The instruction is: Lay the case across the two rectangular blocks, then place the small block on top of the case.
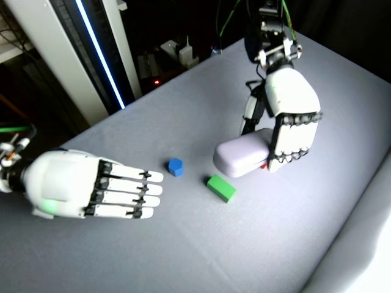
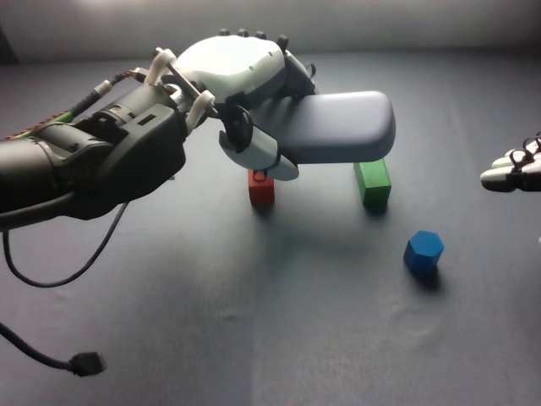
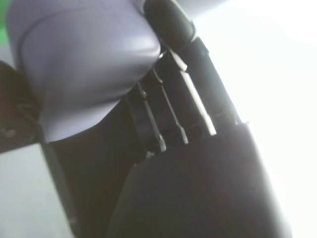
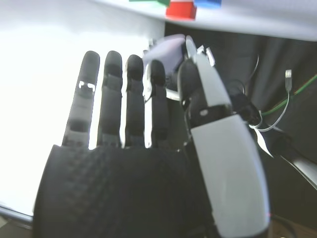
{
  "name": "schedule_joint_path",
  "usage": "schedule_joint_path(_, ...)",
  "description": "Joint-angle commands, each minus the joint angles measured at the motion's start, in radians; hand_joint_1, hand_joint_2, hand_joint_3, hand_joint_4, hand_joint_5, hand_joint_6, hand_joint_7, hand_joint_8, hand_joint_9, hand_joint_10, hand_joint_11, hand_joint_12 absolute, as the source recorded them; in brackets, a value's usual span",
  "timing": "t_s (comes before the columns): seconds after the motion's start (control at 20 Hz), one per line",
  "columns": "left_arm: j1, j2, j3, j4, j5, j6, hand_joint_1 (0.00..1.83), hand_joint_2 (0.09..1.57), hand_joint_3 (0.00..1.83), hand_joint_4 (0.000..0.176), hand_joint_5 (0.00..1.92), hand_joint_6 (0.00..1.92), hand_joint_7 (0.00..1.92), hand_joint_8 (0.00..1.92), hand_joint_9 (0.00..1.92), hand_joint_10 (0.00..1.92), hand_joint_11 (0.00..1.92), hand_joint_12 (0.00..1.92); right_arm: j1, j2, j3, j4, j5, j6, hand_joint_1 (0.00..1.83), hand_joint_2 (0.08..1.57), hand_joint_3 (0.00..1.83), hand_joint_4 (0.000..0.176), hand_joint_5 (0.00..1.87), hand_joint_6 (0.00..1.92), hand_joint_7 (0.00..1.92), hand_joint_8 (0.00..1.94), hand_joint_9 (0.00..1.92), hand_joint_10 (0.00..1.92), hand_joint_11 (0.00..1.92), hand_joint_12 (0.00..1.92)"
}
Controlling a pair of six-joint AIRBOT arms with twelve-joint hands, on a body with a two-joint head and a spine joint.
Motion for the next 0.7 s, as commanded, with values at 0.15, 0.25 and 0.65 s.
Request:
schedule_joint_path(0.15, -0.008, -0.037, 0.047, -0.014, -0.060, -0.004, 1.39, 1.08, 0.00, 0.000, 1.09, 0.58, 1.05, 0.87, 0.96, 1.26, 0.72, 1.28, 0.012, 0.002, 0.010, 0.030, 0.104, 0.006, 0.98, 1.31, 0.00, 0.000, 0.49, 0.00, 0.47, 0.00, 0.44, 0.00, 0.15, 0.68)
schedule_joint_path(0.25, -0.007, -0.056, 0.069, -0.024, -0.040, -0.004, 1.38, 1.10, 0.00, 0.000, 1.02, 0.79, 1.03, 0.88, 0.89, 1.27, 0.59, 1.29, 0.012, 0.001, 0.011, 0.029, 0.103, 0.008, 0.97, 1.32, 0.00, 0.000, 0.49, 0.00, 0.48, 0.00, 0.45, 0.00, 0.17, 0.67)
schedule_joint_path(0.65, -0.005, -0.074, 0.080, -0.033, -0.030, -0.004, 1.22, 1.02, 0.00, 0.000, 0.90, 0.26, 0.87, 0.50, 0.84, 0.42, 0.50, 1.19, 0.012, -0.001, 0.011, 0.027, 0.101, 0.014, 1.03, 1.31, 0.00, 0.000, 0.49, 0.00, 0.48, 0.00, 0.45, 0.00, 0.18, 0.68)
